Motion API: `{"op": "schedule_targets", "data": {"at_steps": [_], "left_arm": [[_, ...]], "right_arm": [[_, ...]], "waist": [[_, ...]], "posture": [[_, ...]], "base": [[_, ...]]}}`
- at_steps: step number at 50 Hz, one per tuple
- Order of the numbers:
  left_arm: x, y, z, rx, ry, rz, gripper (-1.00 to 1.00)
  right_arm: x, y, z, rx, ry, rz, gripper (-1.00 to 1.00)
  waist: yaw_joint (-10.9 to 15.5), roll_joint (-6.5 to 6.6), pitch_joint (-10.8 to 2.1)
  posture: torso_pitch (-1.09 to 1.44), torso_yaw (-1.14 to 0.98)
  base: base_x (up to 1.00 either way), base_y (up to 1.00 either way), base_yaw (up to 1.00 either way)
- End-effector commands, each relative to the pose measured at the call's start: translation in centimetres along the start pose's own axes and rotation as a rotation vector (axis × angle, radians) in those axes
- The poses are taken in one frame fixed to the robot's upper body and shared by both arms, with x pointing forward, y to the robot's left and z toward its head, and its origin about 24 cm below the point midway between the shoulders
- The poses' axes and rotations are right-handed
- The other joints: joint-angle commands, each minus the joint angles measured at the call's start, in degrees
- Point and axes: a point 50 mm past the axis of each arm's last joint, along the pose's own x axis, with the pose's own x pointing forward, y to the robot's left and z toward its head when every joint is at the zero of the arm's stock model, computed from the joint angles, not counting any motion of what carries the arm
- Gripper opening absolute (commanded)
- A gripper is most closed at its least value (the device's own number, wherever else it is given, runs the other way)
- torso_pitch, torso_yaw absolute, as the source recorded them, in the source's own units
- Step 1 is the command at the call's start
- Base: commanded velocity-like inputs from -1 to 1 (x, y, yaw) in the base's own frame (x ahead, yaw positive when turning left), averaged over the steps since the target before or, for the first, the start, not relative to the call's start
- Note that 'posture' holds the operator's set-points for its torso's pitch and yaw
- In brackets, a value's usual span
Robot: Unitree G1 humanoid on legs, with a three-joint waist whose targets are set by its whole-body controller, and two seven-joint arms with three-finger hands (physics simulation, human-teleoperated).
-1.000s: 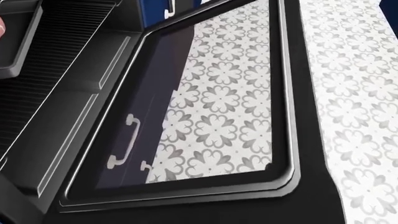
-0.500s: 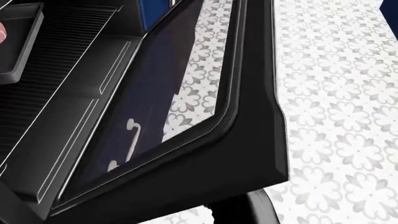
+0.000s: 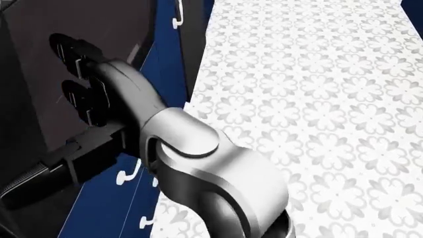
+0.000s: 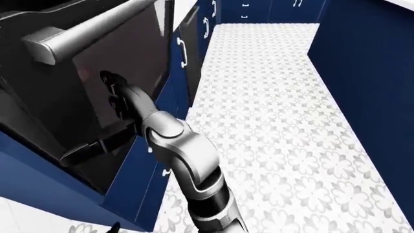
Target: Close the oven door.
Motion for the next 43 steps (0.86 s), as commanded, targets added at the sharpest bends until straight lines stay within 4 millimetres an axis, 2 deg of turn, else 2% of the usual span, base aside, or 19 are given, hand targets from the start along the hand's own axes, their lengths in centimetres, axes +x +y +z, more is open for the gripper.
{"op": "schedule_targets", "data": {"at_steps": [1,14,26,35,43], "left_arm": [[0.2,0.3,0.8,0.017,-0.046,0.006,1.00],[0.2,0.4,0.9,0.015,-0.047,0.006,1.00],[0.2,0.4,0.9,0.014,-0.047,0.006,1.00],[0.2,0.4,0.9,0.011,-0.048,0.006,1.00],[0.2,0.4,0.8,0.010,-0.048,0.006,1.00]], "right_arm": [[0.7,0.5,1.4,-0.045,-0.066,0.034,1.00],[4.1,2.3,0.9,-0.119,0.011,0.126,1.00],[6.0,6.8,0.6,-0.197,0.050,0.251,1.00],[6.9,9.2,0.1,-0.221,0.059,0.298,1.00],[8.0,11.0,0.7,-0.228,0.045,0.324,1.00]], "waist": [[-0.04,0.55,-0.76],[-0.25,1.26,-0.68],[-0.50,2.23,-0.79],[-0.67,2.87,-0.77],[-0.92,3.40,-0.73]], "posture": [[0.00,0.00],[0.00,0.00],[0.00,0.00],[0.00,0.00],[0.00,0.00]], "base": [[0.00,0.00,0.00],[0.00,0.00,0.00],[0.00,0.00,0.00],[0.00,0.00,0.00],[0.00,0.00,0.00]]}}
